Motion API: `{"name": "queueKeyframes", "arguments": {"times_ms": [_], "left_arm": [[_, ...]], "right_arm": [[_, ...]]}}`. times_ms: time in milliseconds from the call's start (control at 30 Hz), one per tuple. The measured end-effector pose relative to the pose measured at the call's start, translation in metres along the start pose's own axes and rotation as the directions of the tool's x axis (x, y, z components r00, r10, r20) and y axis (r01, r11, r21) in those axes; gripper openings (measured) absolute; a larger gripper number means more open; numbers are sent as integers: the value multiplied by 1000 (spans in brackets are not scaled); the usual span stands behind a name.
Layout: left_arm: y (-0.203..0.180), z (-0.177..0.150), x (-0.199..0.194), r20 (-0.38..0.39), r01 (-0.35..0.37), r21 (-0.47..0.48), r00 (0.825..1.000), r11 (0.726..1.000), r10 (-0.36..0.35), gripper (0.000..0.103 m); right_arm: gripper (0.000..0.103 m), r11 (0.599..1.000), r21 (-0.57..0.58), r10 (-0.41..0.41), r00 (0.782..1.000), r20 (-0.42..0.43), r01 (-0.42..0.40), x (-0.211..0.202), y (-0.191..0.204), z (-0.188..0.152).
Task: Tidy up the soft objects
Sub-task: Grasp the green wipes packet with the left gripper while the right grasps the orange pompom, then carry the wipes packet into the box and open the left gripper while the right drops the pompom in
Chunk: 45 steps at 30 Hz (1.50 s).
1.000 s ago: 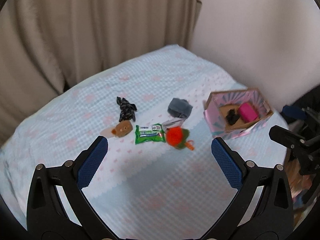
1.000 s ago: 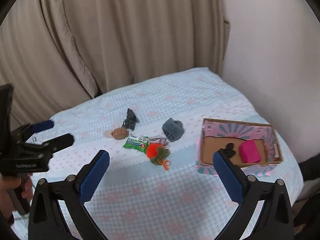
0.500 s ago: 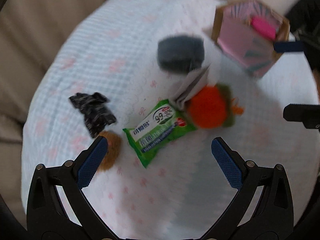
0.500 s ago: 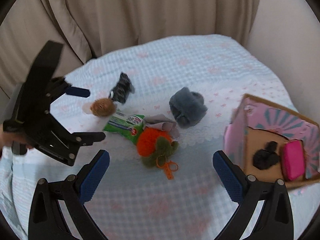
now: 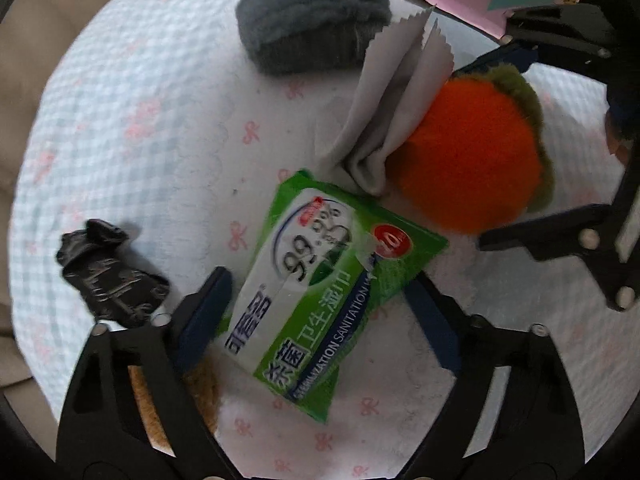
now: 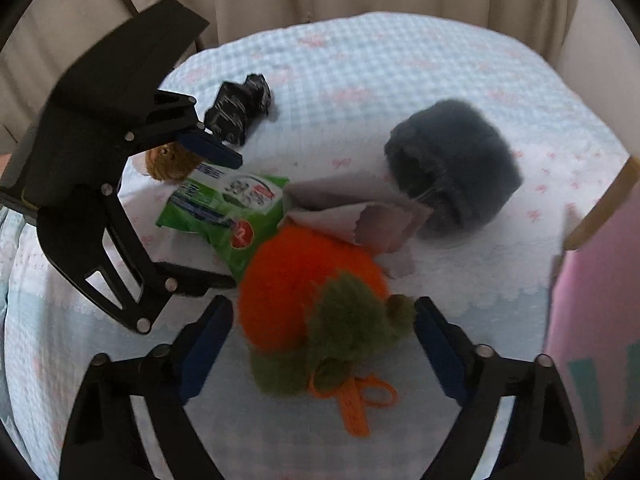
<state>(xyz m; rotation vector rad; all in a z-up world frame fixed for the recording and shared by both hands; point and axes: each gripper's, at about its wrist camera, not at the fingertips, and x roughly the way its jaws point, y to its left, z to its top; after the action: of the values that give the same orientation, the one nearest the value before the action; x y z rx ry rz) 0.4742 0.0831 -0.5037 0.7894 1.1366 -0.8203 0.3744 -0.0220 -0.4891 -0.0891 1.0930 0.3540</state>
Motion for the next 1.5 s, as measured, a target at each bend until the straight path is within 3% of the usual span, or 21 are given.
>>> {"name": "queueKeyframes", "arguments": {"times_ms": [33,67,167,333,567,800,1033,1100,1200,1500], "left_arm": [[0,0,0,4,8,-3,1000,1000,-8,77],[0,0,-2,14,19,-9,1000,1000,-19,66],[-2,0,-4,12,28,-1,1000,1000,-28,58],[-2,-1,-9,5,22,-18,1000,1000,-22,43],[-8,-13,-30,-8,-6,-51,1000,999,6,39],[-17,-24,-88,34,-5,-177,999,984,12,39],[-30,-24,-188,108,-23,-391,992,920,71,39],[-47,-18,-224,134,-26,-432,987,901,93,39],[-71,-2,-258,149,-48,-442,981,896,126,39],[-120,66,-333,228,-73,-427,956,901,185,39]], "right_arm": [[78,1000,6,7,1000,-3,-7,3,-1,0],[70,1000,10,14,1000,-6,-14,5,-1,0],[54,1000,-4,12,1000,-9,-12,8,2,1],[37,1000,-29,5,1000,-7,-6,5,10,-1],[35,1000,-26,13,1000,12,-13,-14,17,-6],[35,1000,19,16,1000,25,-17,-59,22,-12],[35,998,43,-42,997,68,39,-138,26,-8],[35,997,65,-50,995,88,44,-165,26,-7],[35,993,95,-77,988,132,65,-208,25,-4],[35,976,173,-167,961,221,130,-315,11,0]]}}
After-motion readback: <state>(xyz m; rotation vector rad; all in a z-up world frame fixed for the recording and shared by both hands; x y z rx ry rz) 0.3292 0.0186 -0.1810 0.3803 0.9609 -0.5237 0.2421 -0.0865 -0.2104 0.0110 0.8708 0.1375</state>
